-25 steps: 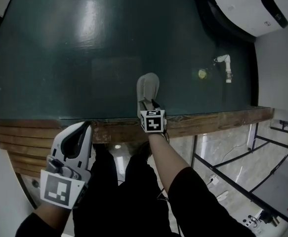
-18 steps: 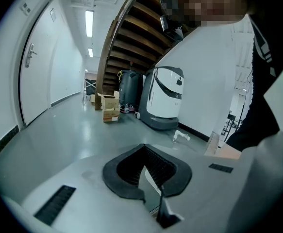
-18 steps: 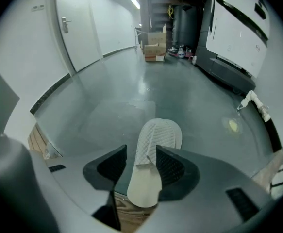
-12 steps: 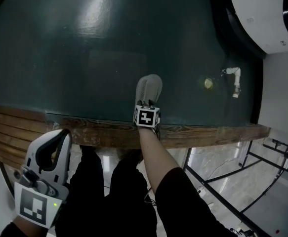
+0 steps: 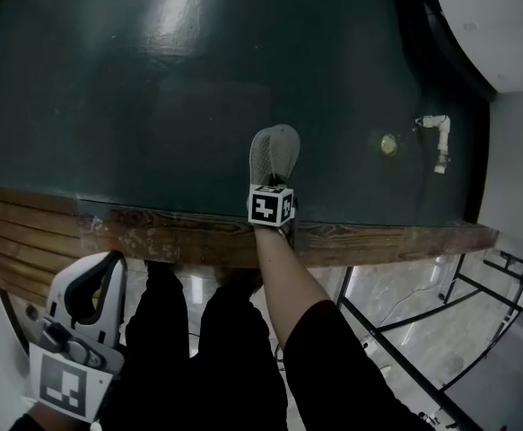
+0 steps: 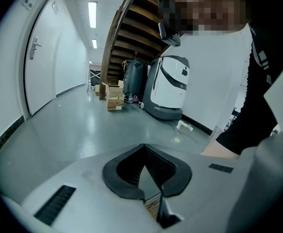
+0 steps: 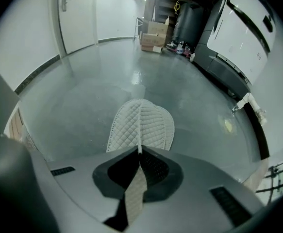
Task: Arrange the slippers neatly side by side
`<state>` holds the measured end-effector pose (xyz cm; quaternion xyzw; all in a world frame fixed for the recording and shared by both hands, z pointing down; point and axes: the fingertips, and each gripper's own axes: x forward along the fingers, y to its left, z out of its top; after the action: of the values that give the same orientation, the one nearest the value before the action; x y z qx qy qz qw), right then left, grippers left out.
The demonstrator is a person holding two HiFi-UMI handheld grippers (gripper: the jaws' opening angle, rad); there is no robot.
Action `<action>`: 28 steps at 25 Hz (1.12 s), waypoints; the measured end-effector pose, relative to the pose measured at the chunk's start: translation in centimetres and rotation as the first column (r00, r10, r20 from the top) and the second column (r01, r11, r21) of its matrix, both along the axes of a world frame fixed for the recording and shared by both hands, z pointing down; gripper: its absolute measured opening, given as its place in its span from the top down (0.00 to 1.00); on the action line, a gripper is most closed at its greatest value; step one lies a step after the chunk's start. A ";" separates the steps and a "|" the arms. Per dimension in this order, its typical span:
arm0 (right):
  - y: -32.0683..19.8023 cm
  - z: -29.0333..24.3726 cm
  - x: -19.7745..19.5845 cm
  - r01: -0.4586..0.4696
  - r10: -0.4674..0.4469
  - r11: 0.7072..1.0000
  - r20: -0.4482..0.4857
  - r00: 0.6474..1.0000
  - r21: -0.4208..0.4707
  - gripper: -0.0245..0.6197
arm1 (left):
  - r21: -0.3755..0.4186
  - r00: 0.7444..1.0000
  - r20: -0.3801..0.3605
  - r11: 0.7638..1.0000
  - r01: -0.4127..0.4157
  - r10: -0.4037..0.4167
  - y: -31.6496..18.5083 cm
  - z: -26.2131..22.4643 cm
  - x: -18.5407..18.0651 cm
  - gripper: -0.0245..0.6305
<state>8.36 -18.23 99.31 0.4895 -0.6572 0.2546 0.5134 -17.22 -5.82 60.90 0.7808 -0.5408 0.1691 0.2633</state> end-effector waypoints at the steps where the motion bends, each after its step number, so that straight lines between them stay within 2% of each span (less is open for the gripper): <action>1: 0.2 -0.4 0.3 -0.006 0.006 1.000 0.005 1.000 -0.001 0.95 | 0.003 1.000 -0.001 1.000 -0.004 0.004 -0.3 -0.2 0.3 0.96; 9: -1.3 -2.7 4.0 -0.068 0.068 0.997 -0.001 0.998 0.027 0.95 | 0.061 1.000 -0.001 0.998 -0.023 0.023 -4.2 -0.8 2.8 0.96; 14: -3.2 -2.9 6.9 -0.072 0.074 0.996 -0.044 0.996 0.051 0.95 | 0.084 0.999 -0.002 0.996 -0.034 0.034 -6.1 -0.4 3.7 0.96; 20: -3.5 -1.9 10.7 -0.192 0.192 0.981 -0.036 0.981 0.026 0.95 | 0.075 0.999 0.008 0.996 -0.042 0.042 -6.1 0.2 4.2 0.96; 28: -2.8 0.6 12.5 -0.225 0.225 0.974 -0.002 0.974 0.011 0.95 | 0.056 0.999 0.021 0.997 -0.052 0.051 -5.8 1.3 5.6 0.96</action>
<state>20.90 -21.07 99.95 0.5639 -0.5982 0.3067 0.4797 -11.58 -11.64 62.21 0.7998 -0.5276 0.1680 0.2317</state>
